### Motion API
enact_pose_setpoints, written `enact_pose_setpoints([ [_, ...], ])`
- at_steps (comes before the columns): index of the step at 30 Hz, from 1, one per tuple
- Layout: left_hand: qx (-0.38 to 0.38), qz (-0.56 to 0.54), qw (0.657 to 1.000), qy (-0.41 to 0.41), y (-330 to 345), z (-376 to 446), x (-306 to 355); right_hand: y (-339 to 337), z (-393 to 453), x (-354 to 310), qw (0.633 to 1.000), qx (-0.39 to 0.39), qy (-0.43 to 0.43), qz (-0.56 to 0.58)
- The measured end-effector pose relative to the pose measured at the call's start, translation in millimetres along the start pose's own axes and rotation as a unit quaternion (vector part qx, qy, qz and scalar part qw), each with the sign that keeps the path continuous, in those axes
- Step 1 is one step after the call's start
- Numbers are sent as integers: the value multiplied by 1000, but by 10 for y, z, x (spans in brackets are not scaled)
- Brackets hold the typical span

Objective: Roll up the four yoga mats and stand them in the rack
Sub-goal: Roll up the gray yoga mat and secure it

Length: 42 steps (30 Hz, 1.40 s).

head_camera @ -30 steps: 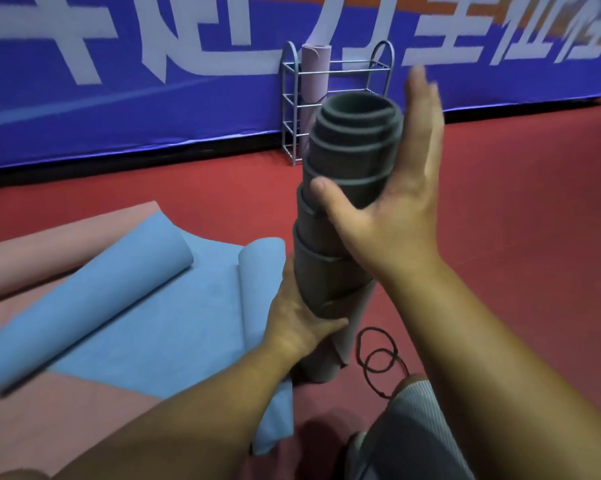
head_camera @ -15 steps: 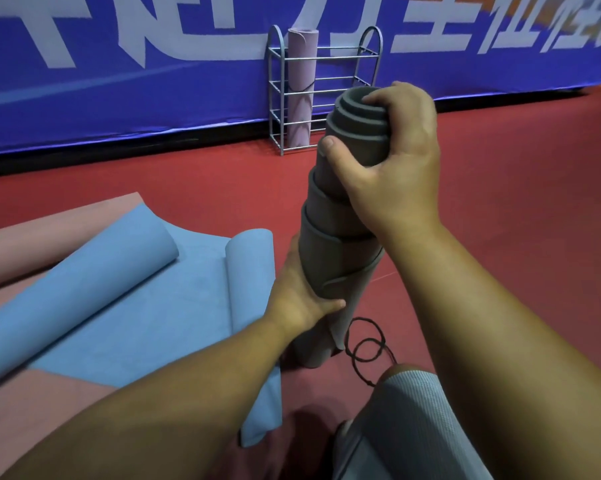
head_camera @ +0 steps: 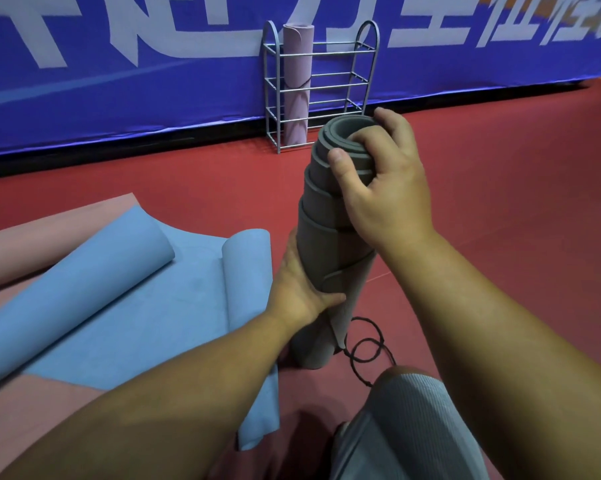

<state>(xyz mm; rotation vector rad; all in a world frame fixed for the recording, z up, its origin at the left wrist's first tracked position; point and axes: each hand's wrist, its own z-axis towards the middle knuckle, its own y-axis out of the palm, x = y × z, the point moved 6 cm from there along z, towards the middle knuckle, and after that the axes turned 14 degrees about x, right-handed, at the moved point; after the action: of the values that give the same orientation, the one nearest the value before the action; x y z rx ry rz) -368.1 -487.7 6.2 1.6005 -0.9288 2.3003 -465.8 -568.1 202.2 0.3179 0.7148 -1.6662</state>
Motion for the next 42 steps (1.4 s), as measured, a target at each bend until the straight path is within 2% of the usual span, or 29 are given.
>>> enact_pose_setpoints([
  [10, -4, -9, 1000, 10, 13, 165, 89, 93, 182, 8, 991, -71, -29, -114],
  [17, -18, 1, 1000, 16, 48, 222, 60, 147, 198, 72, 997, -51, -3, -63],
  [22, 17, 33, 999, 18, 39, 232, 64, 186, 238, 100, 997, -56, 33, -51],
  [28, 147, 59, 986, 43, -58, -25, 140, 272, 246, 98, 998, -33, 24, -56],
  [32, 148, 34, 988, 29, -26, -39, 97, 283, 148, 126, 998, -30, 27, -43],
  [36, 125, 4, 990, 60, 3, 21, 142, 271, 134, 213, 998, -29, 34, -45],
  [42, 153, -3, 985, 79, 17, -17, 152, 341, 82, 268, 996, -59, 35, -53],
])
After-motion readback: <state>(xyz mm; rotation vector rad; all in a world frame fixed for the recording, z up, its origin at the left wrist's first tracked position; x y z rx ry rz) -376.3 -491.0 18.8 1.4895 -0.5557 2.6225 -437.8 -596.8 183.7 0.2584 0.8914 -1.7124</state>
